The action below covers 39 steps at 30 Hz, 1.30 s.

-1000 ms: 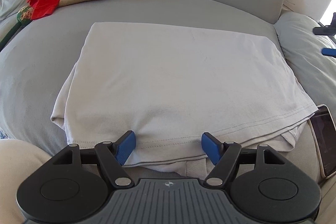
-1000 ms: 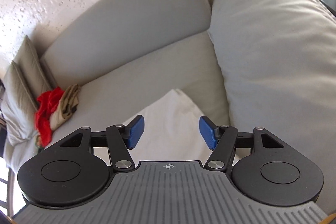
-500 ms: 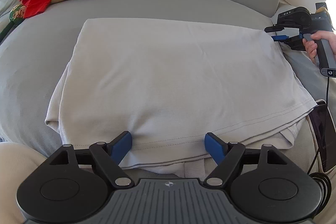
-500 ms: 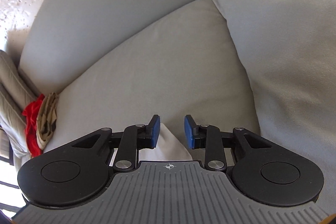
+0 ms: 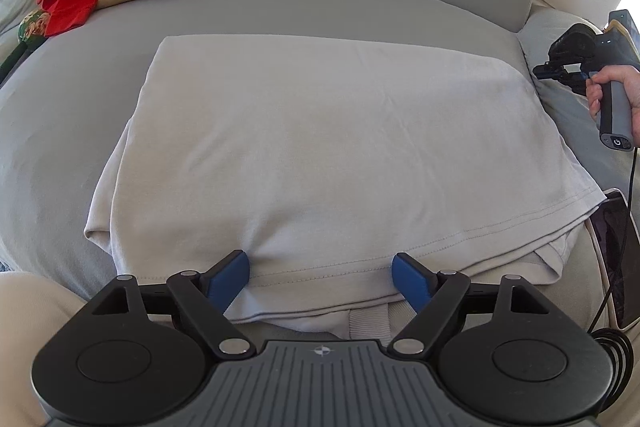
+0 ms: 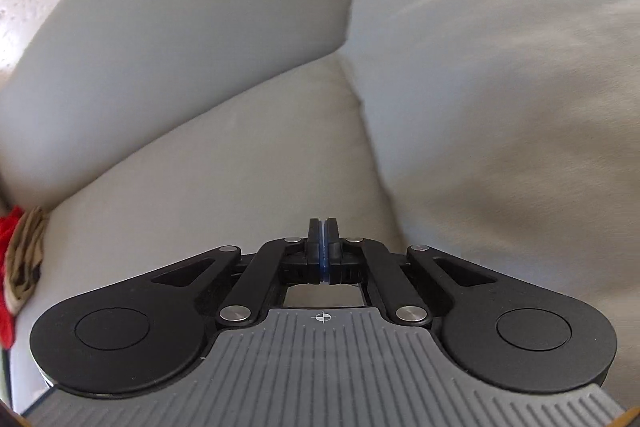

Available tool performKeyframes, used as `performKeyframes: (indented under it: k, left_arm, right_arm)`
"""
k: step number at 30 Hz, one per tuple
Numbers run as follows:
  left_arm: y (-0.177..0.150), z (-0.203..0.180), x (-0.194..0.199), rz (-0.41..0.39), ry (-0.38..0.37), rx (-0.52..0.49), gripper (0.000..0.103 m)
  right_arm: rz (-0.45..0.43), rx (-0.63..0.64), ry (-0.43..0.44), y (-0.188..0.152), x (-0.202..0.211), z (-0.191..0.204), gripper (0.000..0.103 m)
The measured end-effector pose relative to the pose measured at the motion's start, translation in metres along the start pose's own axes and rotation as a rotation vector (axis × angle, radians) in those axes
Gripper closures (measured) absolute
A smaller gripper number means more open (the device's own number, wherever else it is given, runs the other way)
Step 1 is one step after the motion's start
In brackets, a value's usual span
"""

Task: Fold clothes
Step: 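Pinch the folded shirt's side edge with the right tool and tug it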

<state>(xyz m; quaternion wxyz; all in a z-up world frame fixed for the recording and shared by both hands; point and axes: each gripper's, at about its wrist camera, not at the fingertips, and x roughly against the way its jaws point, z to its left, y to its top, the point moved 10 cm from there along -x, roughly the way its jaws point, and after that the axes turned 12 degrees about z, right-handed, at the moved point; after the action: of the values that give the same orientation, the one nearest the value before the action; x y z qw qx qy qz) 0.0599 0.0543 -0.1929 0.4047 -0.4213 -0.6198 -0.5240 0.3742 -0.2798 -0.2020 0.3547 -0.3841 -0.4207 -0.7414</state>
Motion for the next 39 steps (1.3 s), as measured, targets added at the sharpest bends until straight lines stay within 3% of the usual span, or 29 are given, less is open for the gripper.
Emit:
performKeyframes:
  k: [1,3,4,5,6,7,8,9,10,14,17,19,22,26,27,28,30,31,32,33,34,37,39]
  left_arm:
    - [0.0,-0.001,0.0,-0.001,0.001,0.0,0.024]
    - [0.001,0.0,-0.001,0.0,0.004,-0.001,0.024]
    - [0.001,0.0,-0.001,-0.001,0.004,-0.001,0.024]
    - [0.002,0.0,-0.001,-0.001,0.004,-0.001,0.024]
    - [0.002,0.0,-0.001,-0.001,0.004,-0.001,0.024]
    - [0.002,0.0,-0.001,-0.002,0.003,-0.001,0.024]
    - [0.002,0.0,-0.001,-0.002,0.003,-0.001,0.024]
    - [0.002,0.0,-0.001,-0.002,0.004,-0.003,0.024]
    - [0.002,0.0,-0.002,-0.002,0.004,-0.004,0.024]
    - [0.002,0.001,-0.002,-0.002,0.001,-0.004,0.024]
    - [0.002,0.001,-0.002,-0.007,0.0,-0.006,0.024]
    - [0.002,0.0,-0.002,-0.011,0.002,-0.009,0.023]
    - [0.003,0.0,-0.003,-0.015,0.005,-0.01,0.023]
    - [0.003,0.001,-0.004,-0.019,0.003,-0.008,0.023]
    - [0.003,0.001,-0.004,-0.019,0.001,-0.008,0.023]
    - [0.004,0.001,-0.004,-0.018,0.0,-0.008,0.023]
    - [0.004,0.001,-0.004,-0.018,0.0,-0.007,0.023]
    - [0.004,0.001,-0.004,-0.019,0.0,-0.008,0.023]
    - [0.004,0.001,-0.004,-0.021,0.001,-0.011,0.023]
    - [0.004,0.001,-0.004,-0.024,0.001,-0.014,0.023]
    - [0.004,0.001,-0.004,-0.026,0.002,-0.016,0.023]
    - [0.004,0.0,-0.006,-0.027,0.005,-0.016,0.022]
    - [0.004,0.0,-0.005,-0.027,0.007,-0.015,0.022]
  right_arm:
    - [0.018,-0.007,0.033,-0.001,0.001,0.001,0.103]
    - [0.086,-0.022,0.136,-0.006,0.0,0.009,0.09]
    - [0.129,-0.037,0.183,-0.01,-0.003,0.015,0.079]
    - [0.153,-0.04,0.21,-0.012,-0.005,0.02,0.054]
    - [0.158,-0.031,0.216,-0.013,-0.008,0.025,0.045]
    - [0.16,-0.018,0.211,-0.014,-0.012,0.03,0.043]
    - [0.162,-0.001,0.203,-0.015,-0.016,0.035,0.044]
    - [0.167,0.019,0.21,-0.017,-0.02,0.04,0.054]
    - [0.16,0.053,0.193,-0.02,-0.022,0.044,0.101]
    - [0.073,0.186,-0.008,-0.02,-0.021,0.046,0.099]
    - [-0.06,0.079,-0.198,-0.001,-0.002,0.005,0.099]
    - [-0.062,0.051,-0.163,0.0,0.012,-0.006,0.095]
    - [0.016,0.077,0.04,-0.021,0.03,0.01,0.089]
    - [0.251,0.188,0.37,-0.081,0.03,0.062,0.054]
    - [0.289,0.197,0.38,-0.09,0.024,0.064,0.056]
    - [0.299,0.191,0.334,-0.092,0.014,0.058,0.06]
    - [0.247,0.08,0.23,-0.081,0.001,0.023,0.103]
    - [0.192,-0.016,0.173,-0.071,0.0,0.0,0.103]
    - [0.116,-0.112,0.101,-0.061,0.008,-0.024,0.093]
    - [0.052,-0.152,0.021,-0.054,0.019,-0.042,0.09]
    - [0.031,-0.142,0.002,-0.052,0.028,-0.046,0.098]
    - [0.061,-0.05,0.126,-0.063,0.05,-0.025,0.089]
    - [0.138,0.054,0.252,-0.086,0.054,0.006,0.066]
